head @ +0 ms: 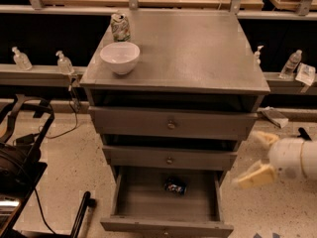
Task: Pick pepsi can from bottom drawer and place on counter
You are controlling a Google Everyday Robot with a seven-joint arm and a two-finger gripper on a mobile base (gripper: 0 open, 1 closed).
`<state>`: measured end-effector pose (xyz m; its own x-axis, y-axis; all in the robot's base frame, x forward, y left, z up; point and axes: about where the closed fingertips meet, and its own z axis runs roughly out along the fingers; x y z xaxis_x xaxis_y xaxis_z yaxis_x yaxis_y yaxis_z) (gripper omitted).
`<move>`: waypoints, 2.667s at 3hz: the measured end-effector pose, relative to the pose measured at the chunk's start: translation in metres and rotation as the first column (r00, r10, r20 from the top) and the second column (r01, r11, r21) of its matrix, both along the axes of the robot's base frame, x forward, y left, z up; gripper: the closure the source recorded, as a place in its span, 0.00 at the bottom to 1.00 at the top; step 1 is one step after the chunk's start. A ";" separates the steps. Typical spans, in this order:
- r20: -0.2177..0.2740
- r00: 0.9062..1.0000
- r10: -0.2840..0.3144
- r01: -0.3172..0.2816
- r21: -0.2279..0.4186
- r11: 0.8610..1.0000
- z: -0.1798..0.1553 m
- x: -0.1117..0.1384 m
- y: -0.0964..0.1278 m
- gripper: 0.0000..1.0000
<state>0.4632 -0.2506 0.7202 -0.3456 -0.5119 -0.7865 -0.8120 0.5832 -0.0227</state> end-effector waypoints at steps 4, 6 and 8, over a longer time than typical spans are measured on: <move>0.324 0.945 -0.054 -0.023 0.228 0.973 -0.125 0.000 0.027 0.00; 0.303 0.953 -0.012 -0.065 0.243 0.968 -0.128 0.005 0.034 0.00; 0.314 0.947 0.067 -0.131 0.190 0.973 -0.196 0.025 0.084 0.00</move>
Offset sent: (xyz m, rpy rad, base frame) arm -0.0001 -0.0029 -0.0458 0.1351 -0.0688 -0.0251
